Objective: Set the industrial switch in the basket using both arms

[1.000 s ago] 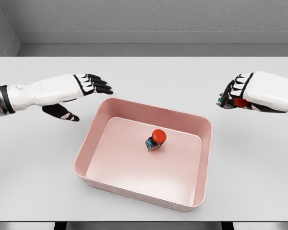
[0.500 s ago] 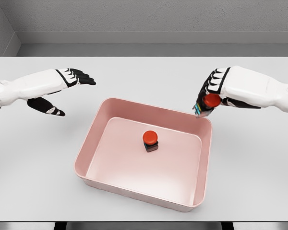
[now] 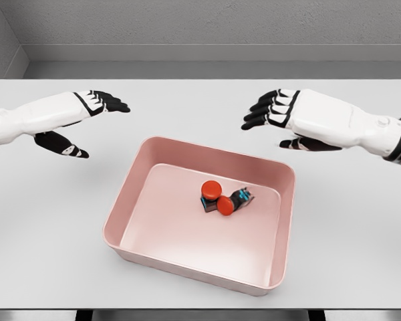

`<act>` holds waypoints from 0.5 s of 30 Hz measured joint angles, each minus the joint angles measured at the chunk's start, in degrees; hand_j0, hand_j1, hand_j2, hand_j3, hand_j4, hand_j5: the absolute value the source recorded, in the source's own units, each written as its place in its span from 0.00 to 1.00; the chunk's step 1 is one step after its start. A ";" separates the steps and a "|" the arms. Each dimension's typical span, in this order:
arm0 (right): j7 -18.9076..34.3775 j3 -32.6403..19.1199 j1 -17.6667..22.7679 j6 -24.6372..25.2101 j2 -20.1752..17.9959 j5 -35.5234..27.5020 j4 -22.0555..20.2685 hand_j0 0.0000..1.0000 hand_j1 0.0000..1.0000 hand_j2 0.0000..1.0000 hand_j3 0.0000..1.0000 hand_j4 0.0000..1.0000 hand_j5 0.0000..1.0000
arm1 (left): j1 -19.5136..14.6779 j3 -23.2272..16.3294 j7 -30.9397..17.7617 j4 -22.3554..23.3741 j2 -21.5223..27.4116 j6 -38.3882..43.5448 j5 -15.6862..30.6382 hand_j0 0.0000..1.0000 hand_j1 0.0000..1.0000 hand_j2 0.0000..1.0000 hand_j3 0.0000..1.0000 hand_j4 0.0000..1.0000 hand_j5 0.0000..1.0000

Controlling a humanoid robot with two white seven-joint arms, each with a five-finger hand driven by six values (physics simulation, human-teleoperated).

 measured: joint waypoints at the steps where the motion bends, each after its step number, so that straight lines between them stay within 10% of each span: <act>1: 0.00 -0.10 0.18 0.00 -1.44 0.00 0.03 1.00 1.00 1.00 1.00 1.00 1.00 | 0.00 0.01 0.00 0.01 0.01 0.00 0.03 1.00 1.00 1.00 1.00 1.00 1.00; 15: 0.37 -0.30 2.02 0.00 -9.24 -0.08 2.03 1.00 1.00 1.00 1.00 1.00 1.00 | 0.09 0.65 -0.24 1.79 0.27 0.00 -0.31 1.00 1.00 1.00 1.00 1.00 1.00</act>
